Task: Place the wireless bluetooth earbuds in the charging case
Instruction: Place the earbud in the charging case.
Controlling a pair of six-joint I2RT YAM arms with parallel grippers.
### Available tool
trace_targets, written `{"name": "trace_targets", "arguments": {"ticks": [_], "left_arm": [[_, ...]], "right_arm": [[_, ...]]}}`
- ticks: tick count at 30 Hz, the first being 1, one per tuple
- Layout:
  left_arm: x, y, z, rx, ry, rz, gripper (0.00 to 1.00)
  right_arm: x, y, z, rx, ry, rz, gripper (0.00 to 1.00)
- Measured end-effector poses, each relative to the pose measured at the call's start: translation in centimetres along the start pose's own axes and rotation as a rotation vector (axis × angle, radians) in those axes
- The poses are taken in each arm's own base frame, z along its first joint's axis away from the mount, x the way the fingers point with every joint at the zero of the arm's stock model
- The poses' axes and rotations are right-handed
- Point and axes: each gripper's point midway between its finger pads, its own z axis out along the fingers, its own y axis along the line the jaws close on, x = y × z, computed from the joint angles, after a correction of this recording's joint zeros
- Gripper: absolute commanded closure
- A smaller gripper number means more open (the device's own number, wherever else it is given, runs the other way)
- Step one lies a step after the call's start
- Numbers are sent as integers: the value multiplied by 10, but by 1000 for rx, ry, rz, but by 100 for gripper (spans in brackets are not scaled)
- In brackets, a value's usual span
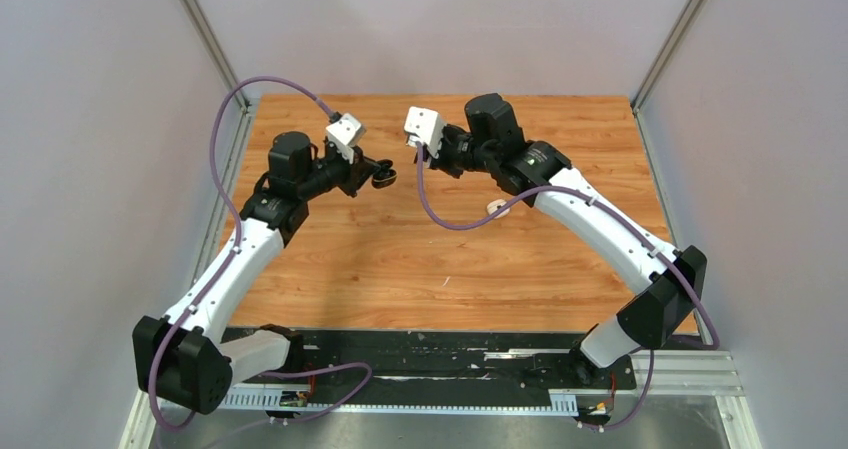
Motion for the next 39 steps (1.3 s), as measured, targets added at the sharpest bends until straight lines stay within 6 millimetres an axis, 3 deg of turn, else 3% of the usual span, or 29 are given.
{"name": "trace_targets", "arguments": {"ticks": [4, 14, 25, 39], "left_arm": [[-3, -13, 9, 40, -14, 28, 100], [-24, -25, 12, 99, -96, 56, 100], [-29, -33, 12, 135, -116, 21, 100], [-29, -36, 14, 147, -109, -45, 100]], "right_arm": [[-7, -11, -4, 85, 31, 15, 100], [-18, 3, 2, 91, 45, -24, 100], [3, 2, 20, 94, 115, -59, 100], [-1, -1, 22, 103, 119, -156, 100]]}}
